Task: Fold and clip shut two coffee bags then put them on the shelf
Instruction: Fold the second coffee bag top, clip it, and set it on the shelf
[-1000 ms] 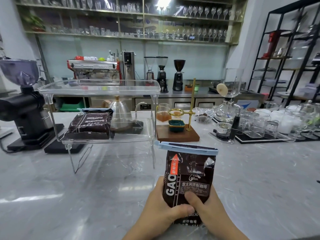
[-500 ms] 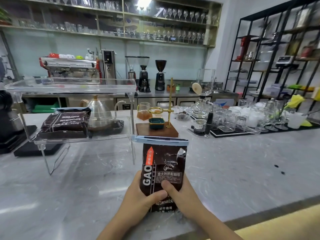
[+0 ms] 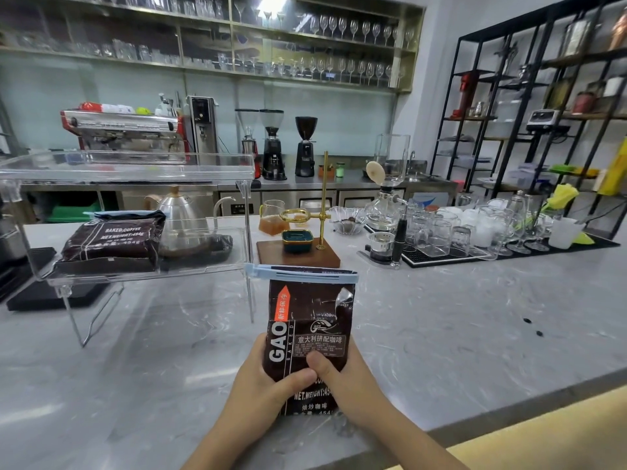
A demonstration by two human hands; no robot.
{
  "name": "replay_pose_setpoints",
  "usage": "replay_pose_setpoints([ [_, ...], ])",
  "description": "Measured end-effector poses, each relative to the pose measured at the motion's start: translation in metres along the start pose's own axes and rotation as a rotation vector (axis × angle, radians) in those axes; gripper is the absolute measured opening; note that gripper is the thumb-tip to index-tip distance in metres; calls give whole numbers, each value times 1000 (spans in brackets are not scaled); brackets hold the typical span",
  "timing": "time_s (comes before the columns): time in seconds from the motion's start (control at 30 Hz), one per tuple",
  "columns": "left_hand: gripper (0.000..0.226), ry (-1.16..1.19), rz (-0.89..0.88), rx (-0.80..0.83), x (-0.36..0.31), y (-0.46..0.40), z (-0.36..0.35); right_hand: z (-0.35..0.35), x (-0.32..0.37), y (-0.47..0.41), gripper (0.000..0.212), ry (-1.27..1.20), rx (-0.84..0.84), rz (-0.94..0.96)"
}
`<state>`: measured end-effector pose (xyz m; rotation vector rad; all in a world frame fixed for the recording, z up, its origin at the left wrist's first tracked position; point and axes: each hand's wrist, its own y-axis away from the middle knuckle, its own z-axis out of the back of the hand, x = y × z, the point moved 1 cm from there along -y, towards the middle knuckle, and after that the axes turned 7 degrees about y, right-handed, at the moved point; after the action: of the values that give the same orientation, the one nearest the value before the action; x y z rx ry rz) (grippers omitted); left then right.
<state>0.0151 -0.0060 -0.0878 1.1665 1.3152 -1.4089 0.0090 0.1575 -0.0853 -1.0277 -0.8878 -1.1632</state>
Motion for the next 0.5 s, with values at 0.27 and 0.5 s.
replay_pose_setpoints([
  [0.27, 60, -1, -1, -11, -1, -1, -1, 0, 1, 0, 67, -9, -2, 12],
  [0.5, 51, -3, -6, -23, -5, -2, -1, 2, 9, 0, 62, 25, 32, -13],
])
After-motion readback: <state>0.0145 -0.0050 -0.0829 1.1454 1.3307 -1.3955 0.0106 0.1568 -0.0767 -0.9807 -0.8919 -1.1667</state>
